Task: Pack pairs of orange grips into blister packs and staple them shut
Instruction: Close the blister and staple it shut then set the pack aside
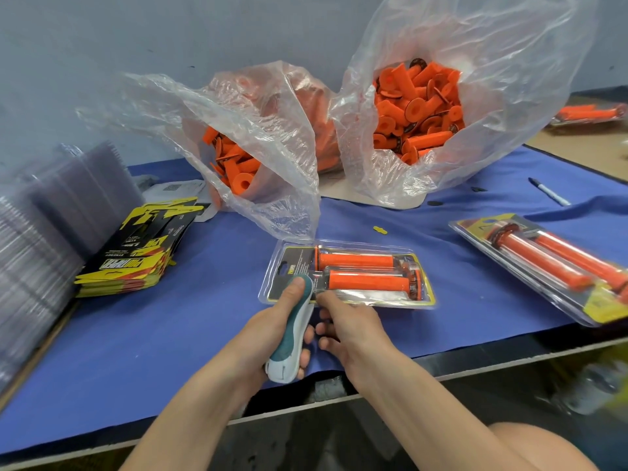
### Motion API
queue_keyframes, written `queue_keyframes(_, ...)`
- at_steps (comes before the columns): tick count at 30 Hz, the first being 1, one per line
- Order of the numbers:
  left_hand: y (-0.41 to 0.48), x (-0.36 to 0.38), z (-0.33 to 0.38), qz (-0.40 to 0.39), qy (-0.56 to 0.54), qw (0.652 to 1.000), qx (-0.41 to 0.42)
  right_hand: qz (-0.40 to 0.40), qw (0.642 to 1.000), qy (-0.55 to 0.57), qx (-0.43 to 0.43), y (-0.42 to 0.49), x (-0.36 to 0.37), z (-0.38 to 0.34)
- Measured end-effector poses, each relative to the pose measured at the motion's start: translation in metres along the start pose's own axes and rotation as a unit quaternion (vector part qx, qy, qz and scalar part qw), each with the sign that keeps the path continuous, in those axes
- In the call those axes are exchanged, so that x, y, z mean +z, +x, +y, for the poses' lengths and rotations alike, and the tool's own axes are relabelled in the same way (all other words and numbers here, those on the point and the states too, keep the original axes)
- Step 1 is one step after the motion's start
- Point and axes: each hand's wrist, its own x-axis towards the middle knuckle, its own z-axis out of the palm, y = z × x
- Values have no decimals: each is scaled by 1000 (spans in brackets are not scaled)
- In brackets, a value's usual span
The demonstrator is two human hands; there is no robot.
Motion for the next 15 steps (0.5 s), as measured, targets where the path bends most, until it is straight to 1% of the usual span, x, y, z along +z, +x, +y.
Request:
queue_keyframes(7,5,-1,-1,-23,-12,1000,9,-5,1000,-27,2,7,-2,2)
queue_keyframes(10,3,1,-2,-14,-22,1000,7,-7,999,-39,0,9,-2,4)
queue_keyframes(15,1,4,-1,19,-62,998,16,15,997,-42,-55,7,5,12)
